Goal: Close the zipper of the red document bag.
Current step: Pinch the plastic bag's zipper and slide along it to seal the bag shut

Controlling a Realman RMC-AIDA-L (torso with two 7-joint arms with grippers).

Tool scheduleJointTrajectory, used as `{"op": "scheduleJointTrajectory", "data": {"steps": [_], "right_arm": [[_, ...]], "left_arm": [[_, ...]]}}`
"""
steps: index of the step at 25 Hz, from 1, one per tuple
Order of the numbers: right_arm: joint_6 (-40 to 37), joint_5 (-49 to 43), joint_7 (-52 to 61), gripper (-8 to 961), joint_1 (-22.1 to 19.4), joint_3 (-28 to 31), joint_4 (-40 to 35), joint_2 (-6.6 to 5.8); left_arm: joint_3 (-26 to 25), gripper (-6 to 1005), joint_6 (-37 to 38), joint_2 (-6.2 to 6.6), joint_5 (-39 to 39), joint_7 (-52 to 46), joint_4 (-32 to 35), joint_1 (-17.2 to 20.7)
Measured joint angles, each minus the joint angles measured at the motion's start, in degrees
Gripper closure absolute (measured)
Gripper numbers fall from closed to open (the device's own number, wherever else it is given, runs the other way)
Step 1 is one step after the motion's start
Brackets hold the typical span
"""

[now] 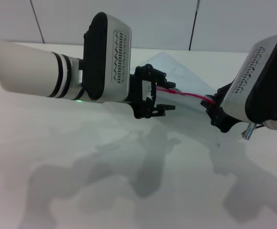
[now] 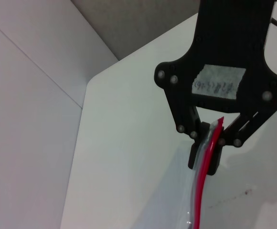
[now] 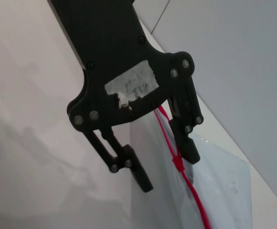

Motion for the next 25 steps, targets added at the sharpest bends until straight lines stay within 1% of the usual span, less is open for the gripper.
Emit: {"op": "scheduleJointTrajectory", "data": {"steps": [3, 8, 18, 25], "right_arm": [[-0.28, -0.04, 0.06, 905, -0.04, -0.02, -0.22, 0.00], [-0.99, -0.13, 0.08, 904, -0.40, -0.05, -1.17, 0.04], [-1.13, -0.41, 0.09, 904, -0.57, -0.19, -1.40, 0.09], [-1.13, -0.43, 0.17, 903, -0.48, -0.20, -1.06, 0.09]], "left_arm": [[0.00, 512, 0.12, 0.00, -0.02, 0.32, -0.01, 0.15], [0.00, 609, 1.98, 0.02, -0.11, 1.54, -0.54, 0.57], [0.00, 618, 2.11, -0.03, -3.38, 4.46, -1.64, 0.63], [-0.01, 624, 1.81, 0.00, -3.76, 4.57, -2.16, 0.61]]}}
